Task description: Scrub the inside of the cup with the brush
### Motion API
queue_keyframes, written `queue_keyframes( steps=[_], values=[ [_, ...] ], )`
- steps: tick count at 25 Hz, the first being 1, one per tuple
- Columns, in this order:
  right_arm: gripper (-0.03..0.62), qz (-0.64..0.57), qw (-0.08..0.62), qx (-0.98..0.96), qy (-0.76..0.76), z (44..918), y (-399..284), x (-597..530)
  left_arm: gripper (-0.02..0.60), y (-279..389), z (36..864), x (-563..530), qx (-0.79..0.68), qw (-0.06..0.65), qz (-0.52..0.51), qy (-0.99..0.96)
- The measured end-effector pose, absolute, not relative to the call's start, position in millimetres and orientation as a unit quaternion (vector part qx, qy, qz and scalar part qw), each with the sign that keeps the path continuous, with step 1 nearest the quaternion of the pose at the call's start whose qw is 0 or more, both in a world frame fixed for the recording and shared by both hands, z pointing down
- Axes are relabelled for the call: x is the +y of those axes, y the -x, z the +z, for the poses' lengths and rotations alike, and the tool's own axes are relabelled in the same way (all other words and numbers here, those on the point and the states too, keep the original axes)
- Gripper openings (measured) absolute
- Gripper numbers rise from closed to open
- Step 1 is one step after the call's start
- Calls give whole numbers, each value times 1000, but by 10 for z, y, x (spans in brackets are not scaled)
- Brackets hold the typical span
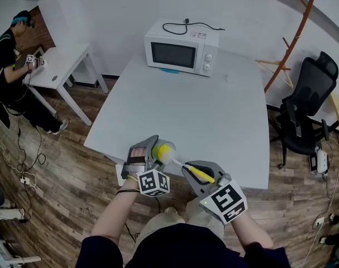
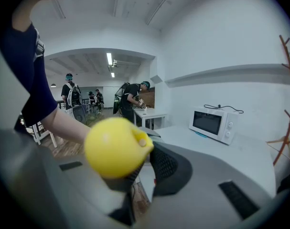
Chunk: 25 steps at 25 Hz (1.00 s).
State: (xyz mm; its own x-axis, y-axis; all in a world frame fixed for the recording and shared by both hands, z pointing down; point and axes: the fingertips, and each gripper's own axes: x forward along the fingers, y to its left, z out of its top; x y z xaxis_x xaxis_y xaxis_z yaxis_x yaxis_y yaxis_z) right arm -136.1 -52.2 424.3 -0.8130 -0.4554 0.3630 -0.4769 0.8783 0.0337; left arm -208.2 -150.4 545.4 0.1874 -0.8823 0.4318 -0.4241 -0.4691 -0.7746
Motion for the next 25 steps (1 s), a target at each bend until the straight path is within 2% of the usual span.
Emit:
queue_keyframes(
  steps=[9,13,25],
  values=[
    [49,34,171,-949,-263,4140,1262,-652,387,1975,5613,-1534,436,245,-453,738],
    [49,43,168,-944,-280,4153,1126,-766,387,1936,5652,-1616,445,220,-435,751],
    [49,125,60,-923,-360,3977,372,-1179,388,1633,5975,-2121,511,-67,-265,815]
  ],
)
